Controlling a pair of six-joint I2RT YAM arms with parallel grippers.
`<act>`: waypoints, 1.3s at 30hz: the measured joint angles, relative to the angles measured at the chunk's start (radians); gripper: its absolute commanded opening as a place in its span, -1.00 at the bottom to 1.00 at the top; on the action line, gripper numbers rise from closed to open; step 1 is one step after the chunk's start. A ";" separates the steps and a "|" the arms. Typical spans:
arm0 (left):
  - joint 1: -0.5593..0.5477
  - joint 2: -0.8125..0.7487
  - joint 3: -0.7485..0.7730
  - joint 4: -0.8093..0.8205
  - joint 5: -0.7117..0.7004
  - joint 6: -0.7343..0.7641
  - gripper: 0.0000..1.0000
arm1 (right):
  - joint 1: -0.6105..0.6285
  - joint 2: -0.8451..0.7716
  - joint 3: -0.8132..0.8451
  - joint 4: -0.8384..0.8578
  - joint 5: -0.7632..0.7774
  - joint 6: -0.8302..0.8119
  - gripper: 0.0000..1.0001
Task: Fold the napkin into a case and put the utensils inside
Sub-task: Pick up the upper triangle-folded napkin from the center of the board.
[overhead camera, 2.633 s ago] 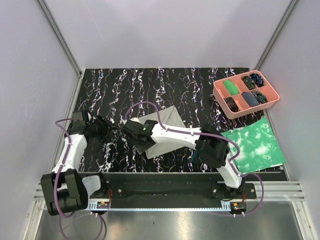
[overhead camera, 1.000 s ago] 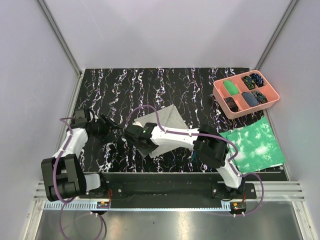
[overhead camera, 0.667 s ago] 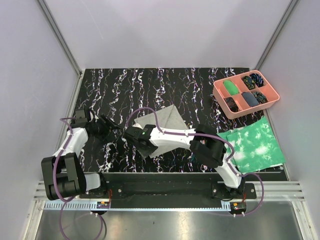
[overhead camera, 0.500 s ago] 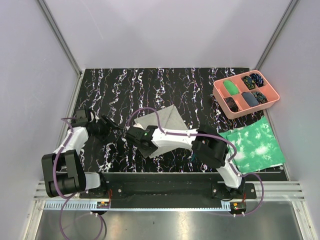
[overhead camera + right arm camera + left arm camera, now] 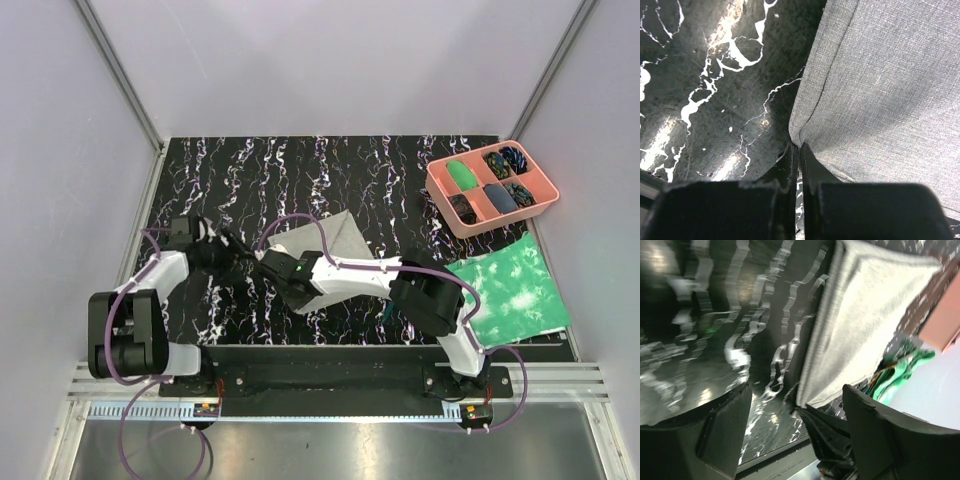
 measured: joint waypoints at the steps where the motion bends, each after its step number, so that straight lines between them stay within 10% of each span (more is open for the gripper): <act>1: -0.022 0.008 0.000 0.019 0.003 -0.009 0.53 | -0.002 -0.001 0.000 0.003 -0.005 -0.003 -1.00; 39: -0.183 0.421 0.195 0.326 -0.027 -0.229 0.03 | -0.129 -0.214 -0.107 0.063 -0.230 0.025 -1.00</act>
